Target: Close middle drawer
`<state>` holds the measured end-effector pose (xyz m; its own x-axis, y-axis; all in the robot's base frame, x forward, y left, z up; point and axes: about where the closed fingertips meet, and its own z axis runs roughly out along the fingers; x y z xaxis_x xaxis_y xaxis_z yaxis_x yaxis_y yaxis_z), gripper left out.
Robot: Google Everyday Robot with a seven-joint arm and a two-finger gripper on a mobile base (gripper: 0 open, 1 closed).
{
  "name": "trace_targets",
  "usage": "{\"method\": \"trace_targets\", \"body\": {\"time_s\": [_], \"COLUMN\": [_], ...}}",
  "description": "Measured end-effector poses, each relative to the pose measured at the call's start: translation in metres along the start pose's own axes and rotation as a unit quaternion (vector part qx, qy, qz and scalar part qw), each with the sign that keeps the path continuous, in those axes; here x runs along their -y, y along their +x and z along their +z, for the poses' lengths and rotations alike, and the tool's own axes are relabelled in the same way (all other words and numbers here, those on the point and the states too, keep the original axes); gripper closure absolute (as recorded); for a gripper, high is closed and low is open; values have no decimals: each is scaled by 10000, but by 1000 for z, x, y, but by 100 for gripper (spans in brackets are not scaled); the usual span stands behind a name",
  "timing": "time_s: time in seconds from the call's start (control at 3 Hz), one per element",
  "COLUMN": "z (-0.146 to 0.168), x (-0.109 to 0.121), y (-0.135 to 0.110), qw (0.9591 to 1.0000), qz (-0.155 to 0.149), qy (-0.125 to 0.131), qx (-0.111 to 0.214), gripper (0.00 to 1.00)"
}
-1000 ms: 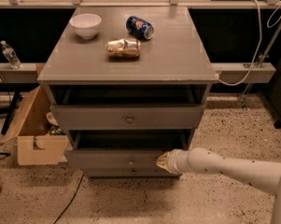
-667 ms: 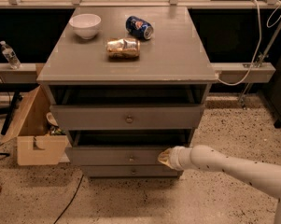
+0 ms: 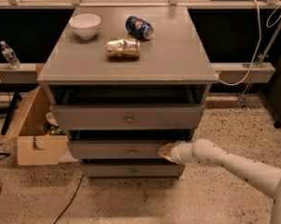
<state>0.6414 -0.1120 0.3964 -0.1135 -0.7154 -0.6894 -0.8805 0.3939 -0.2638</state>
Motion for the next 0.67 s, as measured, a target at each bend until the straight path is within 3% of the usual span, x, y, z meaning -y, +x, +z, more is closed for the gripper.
{"method": "trace_targets", "body": {"time_s": [0.67], "z": [-16], "x": [7], "y": [-2], "qw": [9997], "qz": [72], "qy": [87], "qx": [210], "gripper": [100]}}
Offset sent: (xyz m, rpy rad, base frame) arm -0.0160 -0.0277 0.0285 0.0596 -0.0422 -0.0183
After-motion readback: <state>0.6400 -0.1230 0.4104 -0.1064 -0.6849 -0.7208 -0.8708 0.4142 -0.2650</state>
